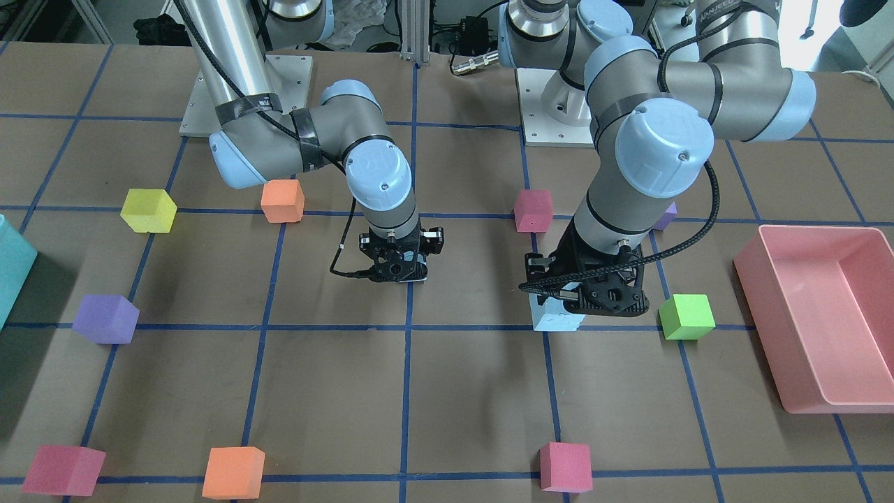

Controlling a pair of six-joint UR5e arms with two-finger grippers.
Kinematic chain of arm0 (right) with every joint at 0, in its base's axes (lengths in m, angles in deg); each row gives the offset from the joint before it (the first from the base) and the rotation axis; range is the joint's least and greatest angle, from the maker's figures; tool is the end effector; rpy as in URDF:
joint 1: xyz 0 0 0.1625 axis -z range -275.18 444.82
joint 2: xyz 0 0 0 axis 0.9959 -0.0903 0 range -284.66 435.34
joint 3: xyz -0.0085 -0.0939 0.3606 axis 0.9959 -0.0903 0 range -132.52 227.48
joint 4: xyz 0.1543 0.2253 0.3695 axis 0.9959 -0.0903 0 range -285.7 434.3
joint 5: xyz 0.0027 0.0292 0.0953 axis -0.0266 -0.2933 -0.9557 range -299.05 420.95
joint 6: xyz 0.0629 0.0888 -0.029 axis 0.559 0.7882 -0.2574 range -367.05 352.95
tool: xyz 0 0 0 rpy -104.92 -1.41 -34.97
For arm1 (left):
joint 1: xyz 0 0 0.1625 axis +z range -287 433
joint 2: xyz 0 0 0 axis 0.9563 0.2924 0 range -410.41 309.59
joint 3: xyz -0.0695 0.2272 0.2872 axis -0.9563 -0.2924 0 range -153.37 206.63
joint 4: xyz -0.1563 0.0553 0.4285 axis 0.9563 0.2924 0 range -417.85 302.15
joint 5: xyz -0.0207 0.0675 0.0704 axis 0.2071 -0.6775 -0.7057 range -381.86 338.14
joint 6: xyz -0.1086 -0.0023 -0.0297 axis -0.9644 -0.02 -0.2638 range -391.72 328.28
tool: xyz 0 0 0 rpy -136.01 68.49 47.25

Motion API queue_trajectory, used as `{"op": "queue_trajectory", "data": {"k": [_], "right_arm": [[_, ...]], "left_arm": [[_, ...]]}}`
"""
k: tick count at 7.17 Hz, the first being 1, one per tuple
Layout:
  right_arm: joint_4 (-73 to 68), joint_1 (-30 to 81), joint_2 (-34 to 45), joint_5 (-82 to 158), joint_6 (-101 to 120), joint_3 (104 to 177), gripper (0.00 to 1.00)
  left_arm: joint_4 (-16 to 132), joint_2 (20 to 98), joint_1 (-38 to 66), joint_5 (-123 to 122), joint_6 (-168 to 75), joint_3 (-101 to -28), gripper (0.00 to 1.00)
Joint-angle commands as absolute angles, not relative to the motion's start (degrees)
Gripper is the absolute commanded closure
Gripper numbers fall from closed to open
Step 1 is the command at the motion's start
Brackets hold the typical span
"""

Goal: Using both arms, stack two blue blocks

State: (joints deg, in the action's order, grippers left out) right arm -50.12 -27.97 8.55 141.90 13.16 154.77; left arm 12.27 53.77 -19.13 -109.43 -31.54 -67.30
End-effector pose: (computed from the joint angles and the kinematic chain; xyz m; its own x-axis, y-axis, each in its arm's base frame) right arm 0.3596 -0.4656 0.0984 -0.9935 -0.0279 -0.1103 -0.0447 0.9872 0.1533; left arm -0.1608 -0.6067 0.2778 -0.9982 0.0414 0.0423 0.0401 0.9987 -0.0310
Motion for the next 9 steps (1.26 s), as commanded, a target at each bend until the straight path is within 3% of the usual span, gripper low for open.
{"op": "queue_trajectory", "data": {"k": [1, 2, 3, 6, 9], "right_arm": [[-49.5, -28.6, 8.7, 142.3, 13.8, 155.0, 0.72], [-49.8, -28.4, 8.7, 142.9, 12.7, 154.9, 0.07], [-49.5, -28.4, 8.4, 143.2, 12.9, 154.5, 0.0], [-45.3, -27.7, 5.9, 143.2, 13.7, 153.0, 0.0], [-42.8, -19.2, 0.7, 144.4, 5.4, 150.6, 0.0]], "left_arm": [[13.9, 52.3, -19.7, -109.4, -31.5, -67.4, 1.0], [14.4, 52.1, -19.8, -109.5, -31.6, -67.6, 1.0], [14.5, 52.2, -20.3, -109.4, -33.0, -67.5, 1.0], [14.6, 52.8, -21.7, -109.2, -35.3, -67.6, 1.0], [14.0, 52.2, -24.0, -108.2, -39.4, -69.9, 1.0]]}}
